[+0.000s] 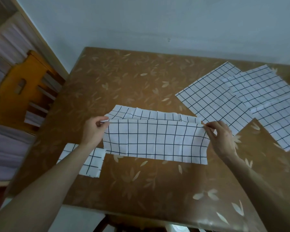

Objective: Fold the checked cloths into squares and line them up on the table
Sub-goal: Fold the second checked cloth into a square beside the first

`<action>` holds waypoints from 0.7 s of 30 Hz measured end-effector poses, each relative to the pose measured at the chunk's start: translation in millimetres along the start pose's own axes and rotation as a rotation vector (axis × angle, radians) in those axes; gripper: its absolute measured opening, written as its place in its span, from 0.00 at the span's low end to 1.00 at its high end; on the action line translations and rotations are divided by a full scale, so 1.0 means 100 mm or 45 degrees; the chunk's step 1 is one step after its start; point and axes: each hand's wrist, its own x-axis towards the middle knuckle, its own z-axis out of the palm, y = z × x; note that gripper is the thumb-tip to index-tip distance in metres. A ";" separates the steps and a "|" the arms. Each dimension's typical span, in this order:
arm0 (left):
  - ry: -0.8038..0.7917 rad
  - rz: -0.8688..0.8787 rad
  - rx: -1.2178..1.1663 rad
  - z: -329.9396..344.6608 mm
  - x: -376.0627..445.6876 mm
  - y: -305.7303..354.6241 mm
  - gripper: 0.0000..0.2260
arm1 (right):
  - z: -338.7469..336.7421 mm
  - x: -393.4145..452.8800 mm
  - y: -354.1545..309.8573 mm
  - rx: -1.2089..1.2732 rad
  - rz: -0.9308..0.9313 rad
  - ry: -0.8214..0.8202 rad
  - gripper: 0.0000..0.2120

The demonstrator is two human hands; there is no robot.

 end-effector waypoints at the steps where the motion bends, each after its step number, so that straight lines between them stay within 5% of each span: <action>1: 0.000 0.038 0.048 -0.03 -0.02 0.01 0.08 | -0.03 0.02 -0.01 0.051 0.010 -0.006 0.06; 6: 0.079 0.110 0.272 -0.16 -0.02 0.08 0.06 | -0.23 0.08 -0.14 0.297 0.143 0.011 0.06; 14: 0.141 0.195 0.079 -0.10 -0.17 0.40 0.06 | -0.34 0.04 -0.62 0.507 0.211 0.223 0.05; 21: 0.171 0.089 0.003 0.14 -0.36 0.39 0.06 | -0.22 -0.10 -0.74 0.560 0.235 0.194 0.07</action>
